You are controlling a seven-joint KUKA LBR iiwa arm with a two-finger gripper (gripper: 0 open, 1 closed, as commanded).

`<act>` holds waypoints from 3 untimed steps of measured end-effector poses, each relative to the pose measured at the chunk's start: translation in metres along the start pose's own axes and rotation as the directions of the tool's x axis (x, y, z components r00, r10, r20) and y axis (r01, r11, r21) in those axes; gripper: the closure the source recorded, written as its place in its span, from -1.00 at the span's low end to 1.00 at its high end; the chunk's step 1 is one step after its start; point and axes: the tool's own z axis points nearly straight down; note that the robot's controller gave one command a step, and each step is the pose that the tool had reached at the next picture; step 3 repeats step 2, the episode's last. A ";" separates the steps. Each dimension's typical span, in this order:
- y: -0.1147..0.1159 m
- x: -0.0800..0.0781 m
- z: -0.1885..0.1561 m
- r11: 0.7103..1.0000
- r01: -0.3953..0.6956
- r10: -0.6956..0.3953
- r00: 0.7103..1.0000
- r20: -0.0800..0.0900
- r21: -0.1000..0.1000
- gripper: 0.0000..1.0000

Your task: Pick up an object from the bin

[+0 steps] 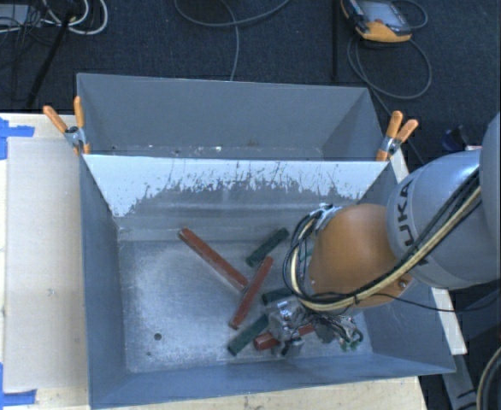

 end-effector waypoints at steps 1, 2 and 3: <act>-0.057 0.011 0.000 0.972 0.234 -0.234 0.972 0.001 0.001 1.00; -0.059 0.000 -0.149 0.973 0.230 -0.230 0.973 0.005 0.003 1.00; -0.059 0.000 -0.149 0.973 0.230 -0.230 0.973 0.005 0.003 1.00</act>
Offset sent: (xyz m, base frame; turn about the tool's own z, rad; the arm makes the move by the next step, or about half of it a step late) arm 0.0051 -0.0574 -0.0004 -0.2390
